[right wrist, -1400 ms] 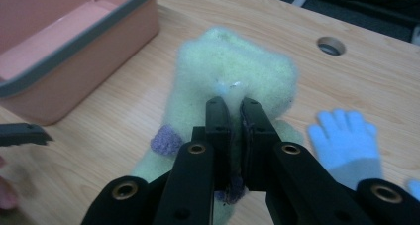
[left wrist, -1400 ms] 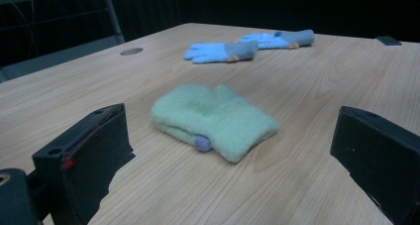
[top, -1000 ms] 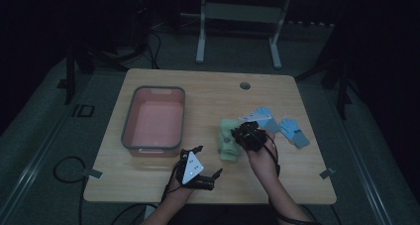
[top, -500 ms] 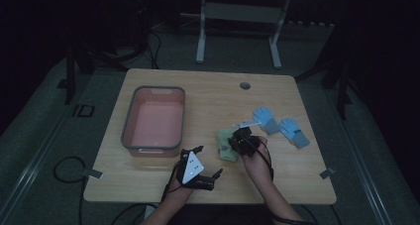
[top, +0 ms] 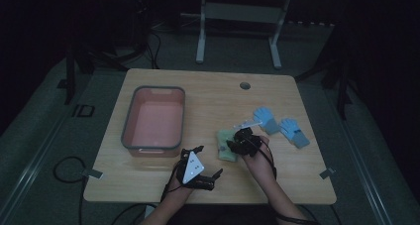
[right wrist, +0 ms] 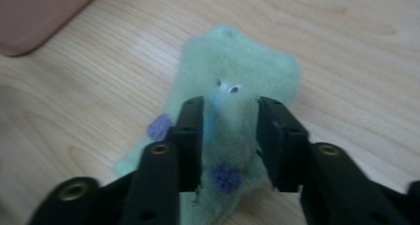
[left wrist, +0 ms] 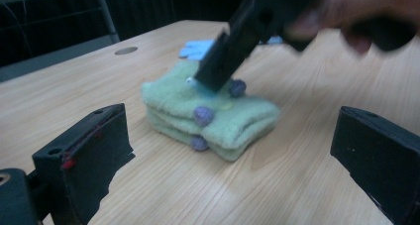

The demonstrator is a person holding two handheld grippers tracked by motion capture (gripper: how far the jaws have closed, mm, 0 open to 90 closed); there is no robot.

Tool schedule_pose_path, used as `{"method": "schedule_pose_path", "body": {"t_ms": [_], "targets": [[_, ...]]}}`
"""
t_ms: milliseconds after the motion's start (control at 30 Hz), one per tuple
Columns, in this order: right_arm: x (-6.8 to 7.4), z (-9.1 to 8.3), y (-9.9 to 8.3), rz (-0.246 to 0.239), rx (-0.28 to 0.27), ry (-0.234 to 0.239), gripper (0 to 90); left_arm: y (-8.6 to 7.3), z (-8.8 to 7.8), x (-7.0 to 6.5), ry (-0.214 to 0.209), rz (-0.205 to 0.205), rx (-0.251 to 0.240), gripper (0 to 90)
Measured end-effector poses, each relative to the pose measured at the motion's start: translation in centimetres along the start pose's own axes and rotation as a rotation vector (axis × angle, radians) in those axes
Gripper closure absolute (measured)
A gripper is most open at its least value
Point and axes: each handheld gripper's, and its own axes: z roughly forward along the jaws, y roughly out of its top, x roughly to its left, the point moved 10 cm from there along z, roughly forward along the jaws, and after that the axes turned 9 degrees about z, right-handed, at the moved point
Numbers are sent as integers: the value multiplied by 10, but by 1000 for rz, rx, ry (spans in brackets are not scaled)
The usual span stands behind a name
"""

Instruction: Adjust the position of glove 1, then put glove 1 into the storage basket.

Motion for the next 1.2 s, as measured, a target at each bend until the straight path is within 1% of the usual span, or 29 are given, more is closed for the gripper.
{"method": "schedule_pose_path", "body": {"t_ms": [67,100,133,200,233,267,300,367,400,433,467,500,533,600,633,667,700,733,800,867,900,933,1000,1033,1067,1100,1133,1167,1200], "targets": [[-1,-7,2,-16,-11,24,526,2,-1,-1,5,21,-5,15],[-2,-9,3,-18,-19,31,504,4,-2,0,24,32,-4,15],[-3,-14,4,-31,-39,54,455,5,-2,0,31,31,-2,15],[-7,-20,5,-49,-50,55,356,7,-4,0,30,10,-3,16],[-8,-22,5,-50,-55,66,294,8,-5,-1,11,-14,8,16],[-9,-25,3,-57,-49,88,221,8,-5,-1,1,-25,18,16],[-10,-26,3,-53,-48,102,181,8,-5,-3,-19,-45,29,16],[-12,-30,1,-31,-58,158,168,8,-5,-6,-56,-72,51,16],[-15,-30,0,-35,-60,164,137,8,-5,-7,-68,-80,53,16],[-15,-30,0,-35,-60,164,137,8,-5,-7,-68,-80,53,16],[-17,-31,0,-47,-57,168,137,9,-6,-9,-98,-95,57,16],[-20,-31,0,-58,-76,180,149,9,-6,-9,-110,-101,61,16],[-21,-32,0,-65,-82,193,143,10,-6,-10,-127,-105,62,16],[-24,-32,1,-95,-102,197,143,12,-7,-9,-148,-110,57,16],[-26,-32,2,-114,-111,204,141,12,-7,-8,-140,-107,51,16],[-27,-32,2,-113,-111,202,143,13,-8,-5,-123,-102,47,15],[-28,-33,1,-100,-105,210,143,14,-8,-1,-130,-105,46,16],[-30,-36,2,-60,-105,235,132,14,-9,1,-127,-98,53,16],[-32,-38,5,-47,-126,240,115,17,-10,2,-154,-99,44,15],[-32,-40,7,-38,-135,256,109,17,-9,3,-165,-81,54,16],[-32,-40,7,-29,-135,266,110,17,-7,5,-161,-62,62,16],[-32,-41,8,-36,-137,276,117,18,-5,5,-165,-48,68,16],[-35,-40,10,-39,-138,273,164,19,-1,6,-179,-28,74,46],[-35,-40,11,-38,-132,295,209,19,1,5,-193,-15,81,52],[-35,-40,11,-38,-132,295,209,19,1,5,-193,-15,81,67],[-39,-38,16,-49,-141,273,302,18,8,4,-211,15,101,72],[-40,-37,18,-56,-131,275,334,17,10,2,-232,28,103,95],[-40,-36,21,-56,-132,270,342,17,10,2,-232,28,103,124],[-40,-35,25,-65,-135,274,379,17,16,0,-244,55,109,131]]}}
